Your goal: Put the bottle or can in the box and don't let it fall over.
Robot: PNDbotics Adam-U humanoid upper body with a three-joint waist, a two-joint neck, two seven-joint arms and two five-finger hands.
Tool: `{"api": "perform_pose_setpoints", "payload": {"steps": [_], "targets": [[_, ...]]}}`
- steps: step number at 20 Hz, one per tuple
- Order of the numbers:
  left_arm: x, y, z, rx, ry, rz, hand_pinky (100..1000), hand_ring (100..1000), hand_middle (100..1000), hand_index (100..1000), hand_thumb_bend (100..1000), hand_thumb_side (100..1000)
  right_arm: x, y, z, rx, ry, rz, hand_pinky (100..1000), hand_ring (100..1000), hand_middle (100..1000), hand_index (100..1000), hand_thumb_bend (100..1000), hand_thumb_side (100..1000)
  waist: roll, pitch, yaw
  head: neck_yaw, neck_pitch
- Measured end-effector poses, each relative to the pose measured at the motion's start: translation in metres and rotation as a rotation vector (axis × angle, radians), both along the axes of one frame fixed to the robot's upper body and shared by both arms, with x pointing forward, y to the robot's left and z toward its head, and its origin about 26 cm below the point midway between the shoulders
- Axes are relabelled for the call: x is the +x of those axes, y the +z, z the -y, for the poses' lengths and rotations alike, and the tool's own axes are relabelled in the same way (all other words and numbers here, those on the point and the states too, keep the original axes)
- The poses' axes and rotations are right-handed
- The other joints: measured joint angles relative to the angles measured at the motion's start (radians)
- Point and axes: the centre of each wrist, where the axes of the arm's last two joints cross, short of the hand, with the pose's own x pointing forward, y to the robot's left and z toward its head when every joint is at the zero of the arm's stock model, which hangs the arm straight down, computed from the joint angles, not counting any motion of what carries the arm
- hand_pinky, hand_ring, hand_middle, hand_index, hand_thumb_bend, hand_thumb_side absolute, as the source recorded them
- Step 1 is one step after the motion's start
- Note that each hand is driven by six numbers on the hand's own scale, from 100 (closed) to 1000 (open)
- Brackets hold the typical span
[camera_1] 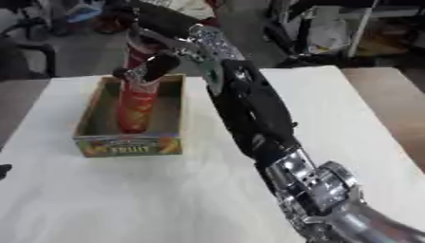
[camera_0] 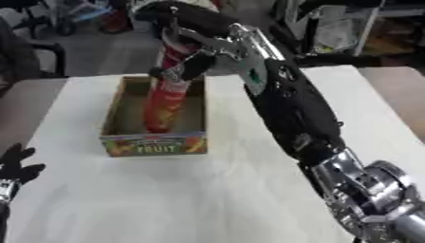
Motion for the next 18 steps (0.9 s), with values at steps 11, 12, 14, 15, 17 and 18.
{"api": "perform_pose_setpoints", "payload": {"steps": [11,12,14,15,17,18], "targets": [[0.000,-0.001,-0.001,-0.001,0.005,-0.003,854,778,867,1000,308,1000,0.001,0.010,0.016,0.224,-0.046,0.200,1000,1000,992,1000,316,586,-0.003,0.000,-0.026,0.014,-0.002],[-0.001,-0.001,-0.001,-0.002,0.010,-0.005,854,778,867,1000,308,1000,0.001,0.011,0.020,0.249,-0.041,0.193,1000,1000,974,1000,295,569,-0.004,-0.001,-0.032,0.019,-0.002],[-0.003,-0.003,-0.004,-0.002,0.023,-0.011,854,778,867,1000,308,1000,0.000,0.010,0.032,0.308,-0.029,0.162,1000,1000,951,1000,242,565,-0.007,-0.002,-0.049,0.031,0.003],[-0.003,-0.003,-0.005,-0.001,0.031,-0.012,854,778,867,1000,309,1000,-0.002,0.009,0.041,0.341,-0.025,0.144,1000,998,937,1000,219,557,-0.010,-0.003,-0.060,0.039,0.003],[-0.005,-0.005,-0.008,-0.002,0.045,-0.017,854,778,867,1000,309,1000,-0.008,0.007,0.062,0.416,-0.024,0.109,1000,957,906,1000,146,568,-0.014,-0.006,-0.077,0.054,0.004],[-0.006,-0.006,-0.010,-0.001,0.054,-0.019,854,778,867,1000,308,1000,-0.013,0.005,0.076,0.465,-0.026,0.087,1000,936,882,1000,110,591,-0.016,-0.009,-0.086,0.065,0.006]]}}
